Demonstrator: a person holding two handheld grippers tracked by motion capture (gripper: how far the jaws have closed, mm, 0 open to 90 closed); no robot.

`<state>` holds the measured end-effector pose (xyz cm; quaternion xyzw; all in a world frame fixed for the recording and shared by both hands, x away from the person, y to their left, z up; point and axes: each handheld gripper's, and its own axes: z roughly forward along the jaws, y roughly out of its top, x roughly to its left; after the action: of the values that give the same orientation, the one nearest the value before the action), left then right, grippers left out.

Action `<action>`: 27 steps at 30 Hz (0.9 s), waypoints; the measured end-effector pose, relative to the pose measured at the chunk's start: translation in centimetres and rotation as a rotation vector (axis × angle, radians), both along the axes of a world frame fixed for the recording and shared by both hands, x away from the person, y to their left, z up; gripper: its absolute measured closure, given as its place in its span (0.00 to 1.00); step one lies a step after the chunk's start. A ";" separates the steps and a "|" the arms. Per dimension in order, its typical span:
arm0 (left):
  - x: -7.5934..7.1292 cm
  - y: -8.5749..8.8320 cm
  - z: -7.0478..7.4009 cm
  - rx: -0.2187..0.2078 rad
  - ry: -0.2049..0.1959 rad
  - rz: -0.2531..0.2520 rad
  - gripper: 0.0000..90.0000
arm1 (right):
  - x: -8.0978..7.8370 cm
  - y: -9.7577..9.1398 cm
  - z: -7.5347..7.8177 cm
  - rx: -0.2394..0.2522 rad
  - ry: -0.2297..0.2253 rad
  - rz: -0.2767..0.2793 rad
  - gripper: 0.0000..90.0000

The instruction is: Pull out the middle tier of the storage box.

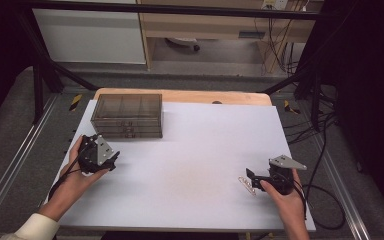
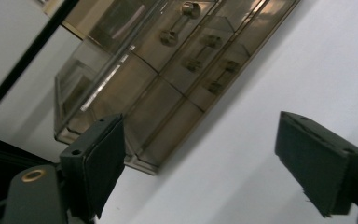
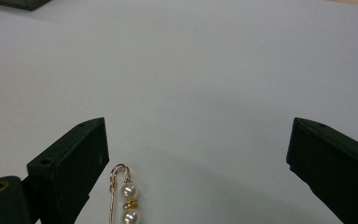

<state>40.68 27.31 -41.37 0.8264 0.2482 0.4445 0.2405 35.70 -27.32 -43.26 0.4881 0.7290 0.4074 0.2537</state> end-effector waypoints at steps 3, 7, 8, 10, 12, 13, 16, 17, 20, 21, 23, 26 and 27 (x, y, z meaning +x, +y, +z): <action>0.7 -0.4 -0.1 0.047 -0.028 0.010 0.20 | 0.0 0.0 0.0 0.000 0.001 0.000 0.07; 1.1 -0.7 -0.2 0.081 -0.054 0.013 0.24 | 0.0 0.0 0.1 0.001 0.000 0.000 0.07; 1.2 -0.8 -0.2 0.091 -0.063 0.014 0.25 | -0.1 0.0 0.1 0.003 0.003 -0.001 0.07; 1.3 -0.9 -0.3 0.114 -0.081 0.017 0.28 | 0.0 0.0 0.1 0.005 0.003 -0.001 0.07; 1.5 -1.0 -0.5 0.147 -0.102 0.016 0.32 | -0.1 0.0 0.1 0.004 0.003 -0.001 0.07; 1.5 -1.0 -0.5 0.169 -0.116 0.016 0.33 | -0.1 0.0 0.1 0.005 0.003 -0.002 0.07; 1.5 -1.3 -0.8 0.246 -0.153 -0.001 0.41 | 0.0 0.0 0.1 0.003 0.003 -0.003 0.07; 1.6 -1.4 -1.0 0.270 -0.158 -0.003 0.43 | 0.0 0.0 0.1 0.003 0.005 -0.003 0.07; 1.8 -1.8 -1.4 0.310 -0.160 -0.010 0.48 | 0.0 -0.1 0.0 0.001 0.005 -0.003 0.07; 1.9 -1.9 -1.6 0.320 -0.164 -0.014 0.49 | 0.0 -0.1 0.0 0.000 0.005 -0.004 0.07; 2.0 -2.2 -2.0 0.341 -0.173 -0.024 0.51 | 0.0 -0.1 0.0 0.003 0.008 -0.006 0.07; 2.2 -2.5 -2.4 0.366 -0.179 -0.031 0.53 | 0.0 -0.1 0.0 0.000 0.009 -0.005 0.07; 2.3 -2.6 -2.5 0.376 -0.183 -0.033 0.54 | 0.1 -0.1 0.0 0.000 0.009 -0.004 0.07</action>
<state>42.93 24.73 -43.89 0.8170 0.1245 0.5521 0.1106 35.75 -27.41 -43.28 0.4915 0.7291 0.4048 0.2509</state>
